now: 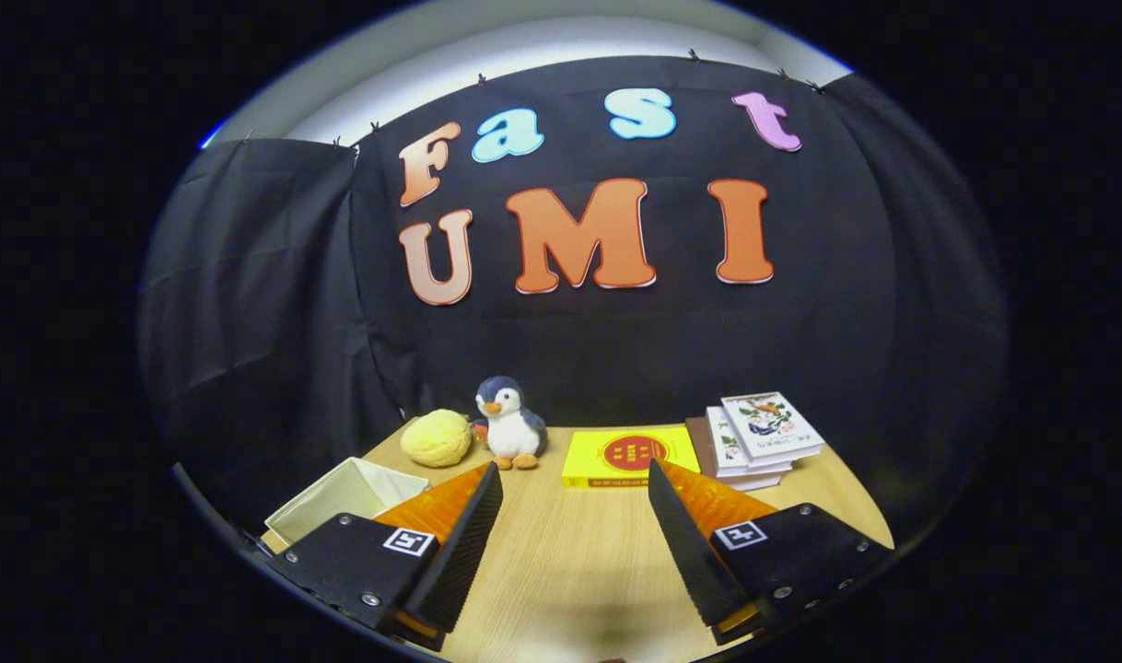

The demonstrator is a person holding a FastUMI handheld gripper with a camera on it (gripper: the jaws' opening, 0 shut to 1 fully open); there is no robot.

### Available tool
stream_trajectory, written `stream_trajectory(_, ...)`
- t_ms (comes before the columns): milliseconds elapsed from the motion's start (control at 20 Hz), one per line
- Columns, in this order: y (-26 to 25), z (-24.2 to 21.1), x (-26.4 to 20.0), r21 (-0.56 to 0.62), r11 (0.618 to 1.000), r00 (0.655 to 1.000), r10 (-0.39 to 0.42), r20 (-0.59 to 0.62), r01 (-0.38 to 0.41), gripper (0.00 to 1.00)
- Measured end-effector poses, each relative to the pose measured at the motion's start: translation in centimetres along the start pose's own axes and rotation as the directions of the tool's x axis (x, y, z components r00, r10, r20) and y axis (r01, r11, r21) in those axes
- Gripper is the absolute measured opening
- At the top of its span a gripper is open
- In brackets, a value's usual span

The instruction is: Open the storage box then place both shoes into the box .Put the left shoe in first, then the right shoe, with the right side of both shoes facing outward in a uniform manner.

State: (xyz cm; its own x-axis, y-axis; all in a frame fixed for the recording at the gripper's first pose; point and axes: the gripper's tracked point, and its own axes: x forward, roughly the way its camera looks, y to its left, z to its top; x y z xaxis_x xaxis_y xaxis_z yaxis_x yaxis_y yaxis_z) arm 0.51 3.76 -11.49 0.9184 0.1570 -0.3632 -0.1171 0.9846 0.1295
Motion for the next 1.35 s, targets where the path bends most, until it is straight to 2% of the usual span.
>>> stream_trajectory(250,-2.5,3.1,-1.7,-0.118,0.991,0.984,-0.035,0.177,0.057,0.98)
stream_trajectory(550,-1.5,5.9,-2.9,-0.162,0.986,0.948,0.004,0.317,0.05,0.98)
stream_trajectory(1050,-0.8,8.5,-2.3,-0.101,0.995,0.919,0.02,0.393,0.021,0.98)
stream_trajectory(1200,-1.5,10.1,-1.9,-0.08,0.996,0.902,0.007,0.432,0.03,0.98)
stream_trajectory(1350,-2.3,10.7,-1.6,-0.039,0.998,0.899,-0.017,0.437,0.038,0.98)
